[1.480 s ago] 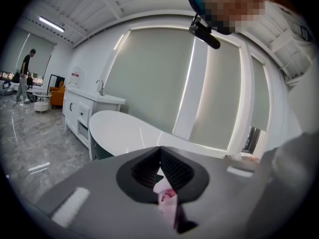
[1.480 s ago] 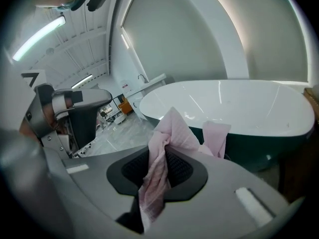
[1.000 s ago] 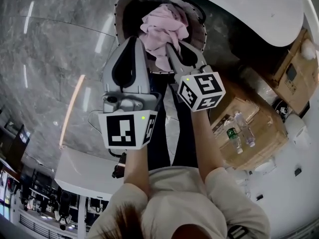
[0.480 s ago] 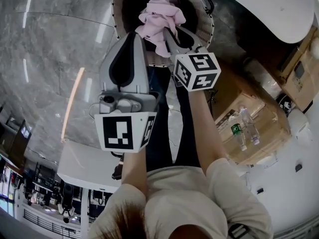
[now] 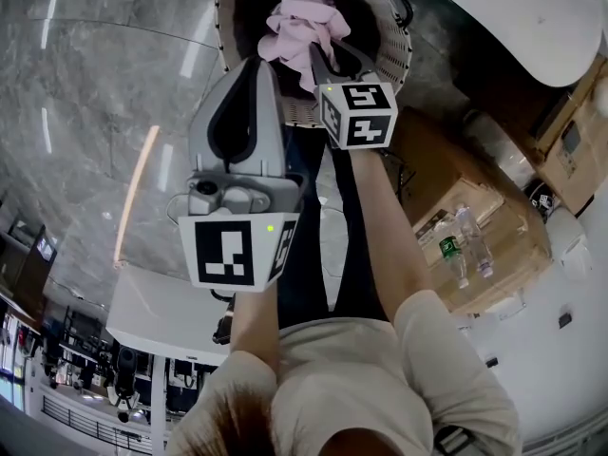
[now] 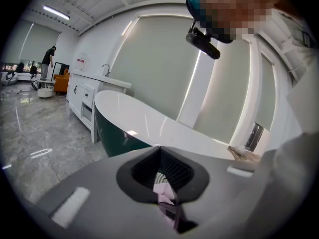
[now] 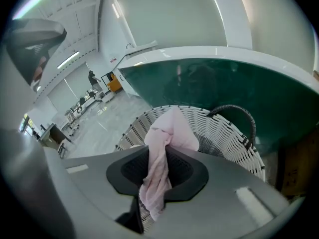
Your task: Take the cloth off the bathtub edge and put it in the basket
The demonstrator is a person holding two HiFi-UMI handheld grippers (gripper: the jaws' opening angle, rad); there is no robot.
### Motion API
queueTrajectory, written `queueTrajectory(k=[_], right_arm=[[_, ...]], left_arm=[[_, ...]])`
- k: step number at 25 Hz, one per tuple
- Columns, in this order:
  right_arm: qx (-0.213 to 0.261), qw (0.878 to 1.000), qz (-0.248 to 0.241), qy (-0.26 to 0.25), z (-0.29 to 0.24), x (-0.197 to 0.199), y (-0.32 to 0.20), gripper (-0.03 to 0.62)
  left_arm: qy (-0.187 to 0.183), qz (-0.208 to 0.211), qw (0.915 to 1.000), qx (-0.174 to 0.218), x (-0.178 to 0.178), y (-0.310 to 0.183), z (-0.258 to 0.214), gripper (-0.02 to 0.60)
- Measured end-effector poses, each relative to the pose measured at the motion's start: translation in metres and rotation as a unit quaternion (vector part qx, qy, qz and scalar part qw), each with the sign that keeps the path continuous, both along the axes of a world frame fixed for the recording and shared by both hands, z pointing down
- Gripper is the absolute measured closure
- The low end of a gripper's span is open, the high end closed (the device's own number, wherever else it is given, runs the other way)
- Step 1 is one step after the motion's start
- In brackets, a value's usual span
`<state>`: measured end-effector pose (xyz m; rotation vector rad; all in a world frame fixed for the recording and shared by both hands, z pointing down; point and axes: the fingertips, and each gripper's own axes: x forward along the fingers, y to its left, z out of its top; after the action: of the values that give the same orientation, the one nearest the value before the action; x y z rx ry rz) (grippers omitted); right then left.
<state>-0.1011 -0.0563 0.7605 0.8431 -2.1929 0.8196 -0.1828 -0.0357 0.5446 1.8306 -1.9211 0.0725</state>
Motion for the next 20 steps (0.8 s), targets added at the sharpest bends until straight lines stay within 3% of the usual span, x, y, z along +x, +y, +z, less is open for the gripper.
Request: queueTrajectory(k=[12,20], right_arm=[[-0.032,0.997,0.010,0.063,0.056,0.011,-0.007,0.525],[-0.041,0.996,-0.017,0.079,0.069,0.010,-0.008,0.525]], left_arm=[[-0.001,-0.004,0.9999,-0.015,0.000,0.006,0.010,0.574],[-0.007,-0.006,0.9998,-0.020,0.000,0.007,0.011,0.574]])
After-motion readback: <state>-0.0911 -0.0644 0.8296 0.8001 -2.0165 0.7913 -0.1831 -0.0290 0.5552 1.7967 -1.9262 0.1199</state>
